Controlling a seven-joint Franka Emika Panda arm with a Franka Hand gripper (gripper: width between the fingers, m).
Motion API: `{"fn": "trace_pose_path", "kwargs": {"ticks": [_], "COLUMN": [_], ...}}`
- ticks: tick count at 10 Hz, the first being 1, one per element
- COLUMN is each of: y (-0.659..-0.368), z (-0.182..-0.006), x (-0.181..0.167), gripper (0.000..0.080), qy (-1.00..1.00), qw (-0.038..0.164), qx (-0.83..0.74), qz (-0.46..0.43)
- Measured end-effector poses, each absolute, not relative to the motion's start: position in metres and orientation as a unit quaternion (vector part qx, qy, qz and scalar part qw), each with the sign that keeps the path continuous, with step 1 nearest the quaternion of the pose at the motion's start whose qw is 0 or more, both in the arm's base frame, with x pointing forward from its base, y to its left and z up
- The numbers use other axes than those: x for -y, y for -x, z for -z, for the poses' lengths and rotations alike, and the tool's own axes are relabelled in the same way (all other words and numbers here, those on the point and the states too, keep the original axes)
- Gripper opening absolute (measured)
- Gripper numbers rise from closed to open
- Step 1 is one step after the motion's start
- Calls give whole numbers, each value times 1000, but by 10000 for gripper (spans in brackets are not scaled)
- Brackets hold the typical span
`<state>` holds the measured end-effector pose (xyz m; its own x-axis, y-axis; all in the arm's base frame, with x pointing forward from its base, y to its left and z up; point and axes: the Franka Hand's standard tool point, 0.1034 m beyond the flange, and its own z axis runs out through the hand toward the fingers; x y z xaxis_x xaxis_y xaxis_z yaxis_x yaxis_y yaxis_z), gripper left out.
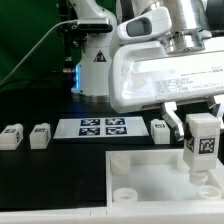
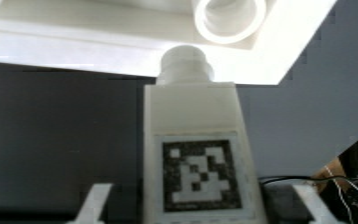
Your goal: Assemble one leg
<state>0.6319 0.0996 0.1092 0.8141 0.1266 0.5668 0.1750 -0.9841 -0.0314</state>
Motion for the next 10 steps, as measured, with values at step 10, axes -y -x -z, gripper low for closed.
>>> {"fn": "trace_pose_path", "kwargs": {"ticks": [10], "y": [-617], "z": [-72], "x": [-117], "gripper": [294], "qy": [955], "qw": [47], "qx": [80], "qz": [280]}}
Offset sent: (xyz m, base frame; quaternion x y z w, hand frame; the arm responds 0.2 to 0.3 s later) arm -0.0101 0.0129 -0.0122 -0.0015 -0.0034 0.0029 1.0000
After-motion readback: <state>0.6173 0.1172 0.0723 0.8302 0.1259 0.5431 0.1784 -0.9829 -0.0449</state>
